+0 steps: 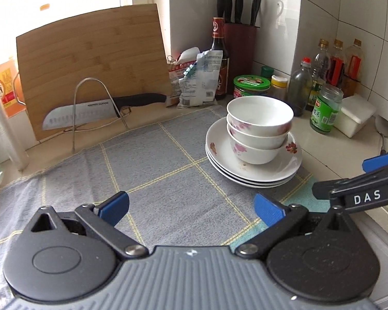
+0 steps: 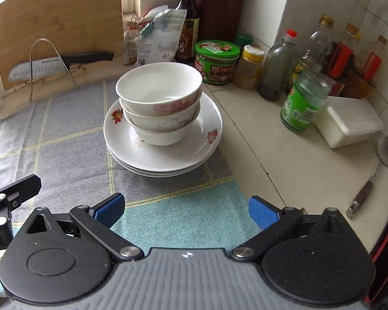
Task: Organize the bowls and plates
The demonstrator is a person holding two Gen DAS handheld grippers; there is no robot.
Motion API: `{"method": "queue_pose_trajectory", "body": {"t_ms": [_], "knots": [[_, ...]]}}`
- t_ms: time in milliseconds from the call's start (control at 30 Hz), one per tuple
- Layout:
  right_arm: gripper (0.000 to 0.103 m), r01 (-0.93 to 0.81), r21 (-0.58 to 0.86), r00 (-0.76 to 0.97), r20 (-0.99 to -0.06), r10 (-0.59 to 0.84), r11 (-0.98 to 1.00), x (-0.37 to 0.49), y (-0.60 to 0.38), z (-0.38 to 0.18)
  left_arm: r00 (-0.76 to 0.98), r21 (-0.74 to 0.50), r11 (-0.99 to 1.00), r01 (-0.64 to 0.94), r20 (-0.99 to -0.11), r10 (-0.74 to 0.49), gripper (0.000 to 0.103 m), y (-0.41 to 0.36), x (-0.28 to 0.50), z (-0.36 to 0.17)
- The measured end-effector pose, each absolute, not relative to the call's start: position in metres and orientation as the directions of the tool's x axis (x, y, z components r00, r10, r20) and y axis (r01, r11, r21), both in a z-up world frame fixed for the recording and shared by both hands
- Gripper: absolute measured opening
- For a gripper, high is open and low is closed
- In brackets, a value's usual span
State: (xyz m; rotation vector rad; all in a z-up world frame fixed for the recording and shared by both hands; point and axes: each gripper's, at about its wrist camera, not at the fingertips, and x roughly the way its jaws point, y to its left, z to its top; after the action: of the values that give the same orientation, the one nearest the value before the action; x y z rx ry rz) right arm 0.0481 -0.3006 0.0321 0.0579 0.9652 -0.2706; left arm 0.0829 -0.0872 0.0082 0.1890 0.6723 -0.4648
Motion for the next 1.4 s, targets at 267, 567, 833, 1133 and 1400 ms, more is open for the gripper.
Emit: {"method": "queue_pose_trajectory", "body": {"t_ms": [267,567,833,1133,1400], "knots": [[0.103,0.281,-0.044,0.59,-0.78,-0.208,0.959,0.023,-0.289,0.053,0.711,0.025,0.888,0.459,-0.61,-0.35,0.102,-0.082,0.063,0.027],[0.103,0.292,-0.023,0.613,-0.763,-0.205,0.956,0.01,-0.284,0.061,0.72,0.024,0.885,0.465,-0.592,-0.362,0.102,-0.081,0.053,0.035],[0.103,0.29,-0.018,0.626,-0.753,-0.204,0.957,0.007,-0.28,0.066,0.732,0.024,0.892,0.452,-0.581,-0.356,0.102,-0.077,0.052,0.039],[0.103,0.289,-0.021,0.631,-0.748,-0.206,0.957,0.008,-0.277,0.07,0.731,0.009,0.893,0.451,-0.578,-0.363,0.102,-0.073,0.053,0.043],[0.103,0.291,-0.023,0.633,-0.745,-0.21,0.956,0.009,-0.276,0.072,0.726,-0.003,0.889,0.458,-0.575,-0.376,0.102,-0.072,0.054,0.046]]}}
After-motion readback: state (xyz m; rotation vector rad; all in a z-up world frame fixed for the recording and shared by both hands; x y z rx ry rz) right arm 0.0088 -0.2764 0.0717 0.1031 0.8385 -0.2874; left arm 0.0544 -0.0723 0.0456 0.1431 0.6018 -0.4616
